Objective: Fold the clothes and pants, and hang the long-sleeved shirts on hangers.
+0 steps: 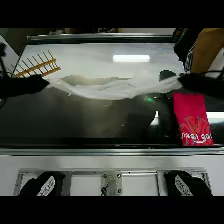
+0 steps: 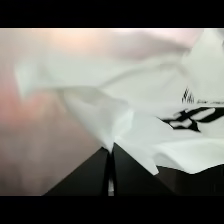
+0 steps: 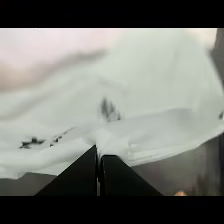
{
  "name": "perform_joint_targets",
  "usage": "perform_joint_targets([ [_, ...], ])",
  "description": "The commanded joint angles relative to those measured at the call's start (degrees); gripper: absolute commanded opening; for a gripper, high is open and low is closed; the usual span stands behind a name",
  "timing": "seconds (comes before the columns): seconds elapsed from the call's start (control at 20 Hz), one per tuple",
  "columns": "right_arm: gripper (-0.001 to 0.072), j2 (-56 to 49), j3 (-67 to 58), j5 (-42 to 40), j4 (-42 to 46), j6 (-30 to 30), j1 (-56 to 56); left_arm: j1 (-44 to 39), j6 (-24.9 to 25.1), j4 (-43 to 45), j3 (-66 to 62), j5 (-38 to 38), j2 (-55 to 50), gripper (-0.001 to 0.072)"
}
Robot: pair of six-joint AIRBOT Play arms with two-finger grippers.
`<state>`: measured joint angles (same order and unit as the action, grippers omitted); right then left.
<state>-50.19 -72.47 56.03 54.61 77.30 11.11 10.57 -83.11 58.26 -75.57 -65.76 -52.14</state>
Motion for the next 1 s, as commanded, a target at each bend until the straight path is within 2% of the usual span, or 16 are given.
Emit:
perform_joint_targets([
  [0.0, 0.0013, 5.53, -19.91, -0.57, 0.61, -0.57, -0.07, -0.66, -1.81, 0.15, -12.31, 4.98, 12.26, 0.0012],
  [0.2, 0.0013, 10.58, -27.21, -5.38, 0.63, -0.44, -0.07, -2.71, -3.91, 0.2, -15.54, 12.2, 21.92, 0.0012],
  [0.35, 0.0013, 12.63, -27.26, -6.64, 0.66, 1.62, -0.07, -2.71, -3.93, 0.66, -11.69, 17.38, 26.18, 0.0012],
  [0.5, 0.0013, 11.02, -27.23, -5.7, 0.66, 4.57, -0.07, -2.71, -5.22, 0.66, -6.23, 19.15, 26.69, 0.0012],
  [0.65, 0.0013, 4.7, -27.19, 1.66, -0.44, 7.19, -0.15, -2.71, -6.49, 0.66, -2.03, 17.49, 23.02, 0.0012],
  [0.8, 0.0012, -6.14, -26.64, 9.86, -0.52, 7.17, -2.47, -2.71, -6.49, 0.66, -1.07, 12.13, 14.64, 0.0012],
  [0.95, 0.0012, -19.69, -26.51, 8.83, 8.31, 7.17, -7.96, -2.71, -5.35, 0.74, -1.07, 12.2, 3.91, 0.0012],
])
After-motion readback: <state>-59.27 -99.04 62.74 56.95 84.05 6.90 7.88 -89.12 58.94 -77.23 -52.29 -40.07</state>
